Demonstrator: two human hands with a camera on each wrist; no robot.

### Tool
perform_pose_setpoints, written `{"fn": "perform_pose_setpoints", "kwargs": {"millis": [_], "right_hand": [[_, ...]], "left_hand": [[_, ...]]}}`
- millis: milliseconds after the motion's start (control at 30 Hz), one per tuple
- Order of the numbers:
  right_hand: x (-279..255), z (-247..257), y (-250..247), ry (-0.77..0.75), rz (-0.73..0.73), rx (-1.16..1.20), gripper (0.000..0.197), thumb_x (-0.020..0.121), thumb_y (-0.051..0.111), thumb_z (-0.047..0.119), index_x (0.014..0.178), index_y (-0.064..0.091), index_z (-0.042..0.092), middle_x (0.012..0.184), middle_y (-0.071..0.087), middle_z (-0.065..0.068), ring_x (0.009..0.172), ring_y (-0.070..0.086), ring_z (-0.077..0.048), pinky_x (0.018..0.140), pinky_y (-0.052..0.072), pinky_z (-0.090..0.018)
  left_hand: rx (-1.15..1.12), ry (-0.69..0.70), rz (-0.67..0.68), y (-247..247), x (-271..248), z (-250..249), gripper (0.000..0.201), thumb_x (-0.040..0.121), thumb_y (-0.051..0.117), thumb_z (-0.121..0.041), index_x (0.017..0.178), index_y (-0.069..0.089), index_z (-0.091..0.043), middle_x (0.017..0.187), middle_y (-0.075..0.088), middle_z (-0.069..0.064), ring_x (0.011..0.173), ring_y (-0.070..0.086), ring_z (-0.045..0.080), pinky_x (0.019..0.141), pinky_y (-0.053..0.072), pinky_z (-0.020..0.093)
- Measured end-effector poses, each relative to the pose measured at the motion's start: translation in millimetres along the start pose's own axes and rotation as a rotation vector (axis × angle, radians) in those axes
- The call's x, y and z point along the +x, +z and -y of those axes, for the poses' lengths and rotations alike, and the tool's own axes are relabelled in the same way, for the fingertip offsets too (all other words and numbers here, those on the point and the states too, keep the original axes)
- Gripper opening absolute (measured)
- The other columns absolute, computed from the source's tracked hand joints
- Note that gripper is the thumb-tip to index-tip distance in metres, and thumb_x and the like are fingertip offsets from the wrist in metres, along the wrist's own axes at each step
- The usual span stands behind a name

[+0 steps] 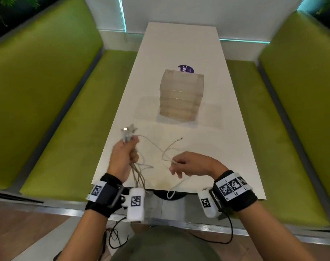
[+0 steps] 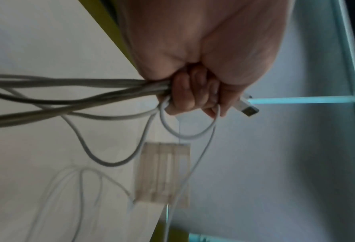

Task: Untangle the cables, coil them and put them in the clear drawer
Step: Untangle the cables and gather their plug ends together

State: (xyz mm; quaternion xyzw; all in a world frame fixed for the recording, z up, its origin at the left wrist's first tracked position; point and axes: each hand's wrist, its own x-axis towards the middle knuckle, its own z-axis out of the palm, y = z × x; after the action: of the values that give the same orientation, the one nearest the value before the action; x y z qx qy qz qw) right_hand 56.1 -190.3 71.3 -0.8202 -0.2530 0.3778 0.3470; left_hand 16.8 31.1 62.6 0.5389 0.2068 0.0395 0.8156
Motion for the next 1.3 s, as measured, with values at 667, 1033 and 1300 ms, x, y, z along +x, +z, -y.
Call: {"fn": "perform_pose_setpoints", "kwargs": {"millis": [667,1033,1300], "right_hand": [[12.8,16.3,8.8,-0.169,-0.494,0.422,0.012,0.092,0.060,0.019,0.091,0.049,0.013,0.060,0.061,-0.001,0.052,0.052,-0.017,0.052,0.041,-0.023],[-8.2,-12.6,3.1,-0.132,-0.240,0.125,0.016,0.098,0.048,0.020,0.090,0.062,0.021,0.060,0.058,0.010,0.064,0.055,-0.006,0.075,0.045,-0.031],[9.3,10.8,8.2,-0.222,-0.441,0.256,0.010,0.093,0.056,0.011,0.084,0.057,0.016,0.064,0.056,0.011,0.059,0.050,-0.008,0.062,0.042,-0.020]], "left_hand": [[0.464,0.081,0.286,19.4,-17.4,18.7,0.024,0.093,0.057,-0.011,0.074,0.065,-0.023,0.052,0.032,-0.006,0.045,0.026,0.010,0.043,0.023,0.023],[0.168,0.108,-0.007,-27.6,7.5,-1.6,0.022,0.094,0.054,-0.011,0.073,0.050,-0.017,0.047,0.029,-0.011,0.040,0.020,0.007,0.039,0.019,0.021],[0.462,0.033,0.365,18.7,-20.6,23.0,0.023,0.094,0.053,-0.010,0.074,0.058,-0.018,0.052,0.028,-0.006,0.045,0.024,0.010,0.045,0.021,0.025]]}}
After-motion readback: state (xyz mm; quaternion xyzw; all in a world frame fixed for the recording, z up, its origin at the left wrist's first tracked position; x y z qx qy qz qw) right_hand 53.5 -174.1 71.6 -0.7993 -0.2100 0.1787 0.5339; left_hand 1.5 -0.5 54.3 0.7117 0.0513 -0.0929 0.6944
